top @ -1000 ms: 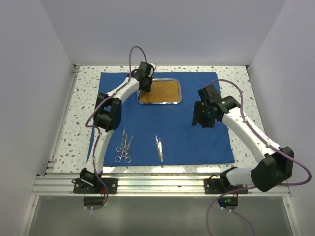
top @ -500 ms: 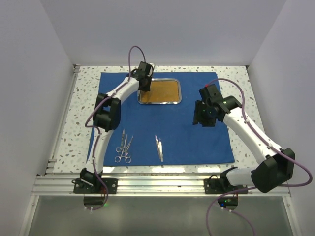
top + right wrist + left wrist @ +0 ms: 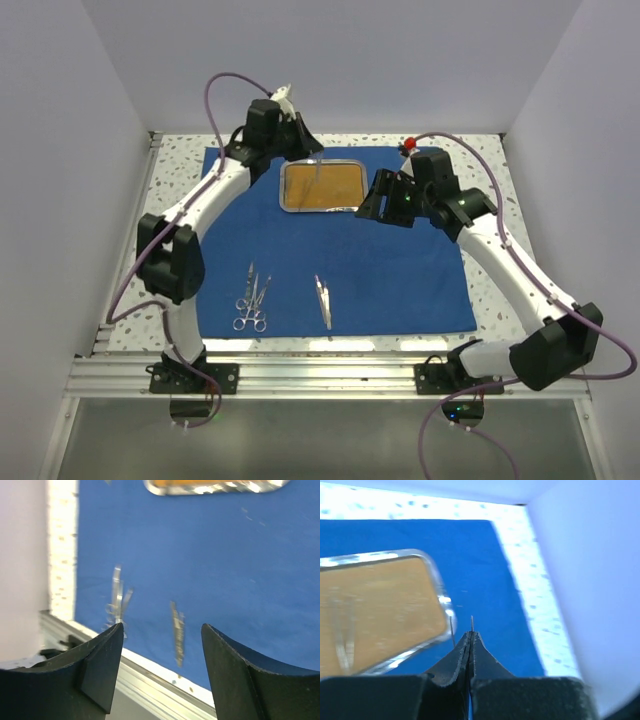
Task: Open and lay out the surgical kit
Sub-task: Pick up the medical item from the container, then place the medical item in the surgical kit.
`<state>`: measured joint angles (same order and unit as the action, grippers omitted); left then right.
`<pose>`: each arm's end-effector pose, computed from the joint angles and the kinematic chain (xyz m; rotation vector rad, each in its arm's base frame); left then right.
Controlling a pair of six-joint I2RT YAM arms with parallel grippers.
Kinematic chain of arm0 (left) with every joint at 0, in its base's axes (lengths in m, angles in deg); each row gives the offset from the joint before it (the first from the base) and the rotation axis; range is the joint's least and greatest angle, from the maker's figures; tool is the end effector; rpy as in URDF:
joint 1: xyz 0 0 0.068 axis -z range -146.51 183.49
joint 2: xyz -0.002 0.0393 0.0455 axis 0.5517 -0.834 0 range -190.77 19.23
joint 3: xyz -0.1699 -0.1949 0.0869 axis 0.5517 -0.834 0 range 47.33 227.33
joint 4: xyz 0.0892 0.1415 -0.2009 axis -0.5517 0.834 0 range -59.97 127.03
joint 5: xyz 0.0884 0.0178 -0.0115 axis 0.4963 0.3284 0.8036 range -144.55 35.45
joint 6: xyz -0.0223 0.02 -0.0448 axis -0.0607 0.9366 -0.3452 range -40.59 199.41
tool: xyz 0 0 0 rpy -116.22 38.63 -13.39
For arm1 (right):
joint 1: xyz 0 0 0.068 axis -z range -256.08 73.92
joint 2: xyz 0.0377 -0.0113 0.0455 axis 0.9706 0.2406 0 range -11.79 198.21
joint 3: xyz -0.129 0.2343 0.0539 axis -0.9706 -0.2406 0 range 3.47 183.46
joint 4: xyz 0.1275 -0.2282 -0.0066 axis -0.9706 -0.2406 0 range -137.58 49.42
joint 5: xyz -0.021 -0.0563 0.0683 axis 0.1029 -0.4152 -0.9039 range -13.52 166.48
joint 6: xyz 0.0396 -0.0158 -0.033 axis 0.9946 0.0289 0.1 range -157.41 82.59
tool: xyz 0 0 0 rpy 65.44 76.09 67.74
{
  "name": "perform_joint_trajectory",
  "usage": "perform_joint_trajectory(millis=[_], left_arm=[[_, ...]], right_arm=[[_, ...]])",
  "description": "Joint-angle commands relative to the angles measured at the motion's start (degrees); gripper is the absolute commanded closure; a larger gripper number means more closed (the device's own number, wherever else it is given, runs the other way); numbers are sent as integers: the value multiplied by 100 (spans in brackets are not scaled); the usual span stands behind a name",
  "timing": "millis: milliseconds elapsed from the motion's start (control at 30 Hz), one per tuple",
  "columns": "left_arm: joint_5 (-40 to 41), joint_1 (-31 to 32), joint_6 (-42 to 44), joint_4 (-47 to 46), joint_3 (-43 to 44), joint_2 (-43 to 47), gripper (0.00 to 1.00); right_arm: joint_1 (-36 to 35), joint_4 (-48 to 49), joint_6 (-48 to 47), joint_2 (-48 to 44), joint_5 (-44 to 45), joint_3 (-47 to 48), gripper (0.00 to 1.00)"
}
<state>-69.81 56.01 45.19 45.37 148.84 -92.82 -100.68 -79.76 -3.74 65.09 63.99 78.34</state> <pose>0.4290 -0.1881 0.3250 -0.0388 2.1226 -0.8792 0.2596 0.1272 0.3504 0.0704 2.3923 0.7566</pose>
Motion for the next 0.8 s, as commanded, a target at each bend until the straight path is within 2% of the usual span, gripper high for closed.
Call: perform_joint_trajectory(millis=[0, 67, 233, 367, 767], left_arm=[[-1320, -3, -1866, -2118, -1017, 603, 100], [-1557, 59, -2577, -2952, -1642, 780, 100], [-1488, 270, -2502, -2711, -1819, 1080, 100], [-1558, 410, -3010, -3394, -2320, 1378, 100], [-1435, 964, -3135, -3239, -2110, 1695, 100]], right_arm=[[25, 929, 236, -419, -728, 10, 32], [17, 1114, 324, -481, -816, -42, 32], [25, 1395, 500, -665, -887, -69, 30], [17, 1439, 544, -745, -843, -87, 28], [25, 1264, 413, -877, -333, -104, 29]])
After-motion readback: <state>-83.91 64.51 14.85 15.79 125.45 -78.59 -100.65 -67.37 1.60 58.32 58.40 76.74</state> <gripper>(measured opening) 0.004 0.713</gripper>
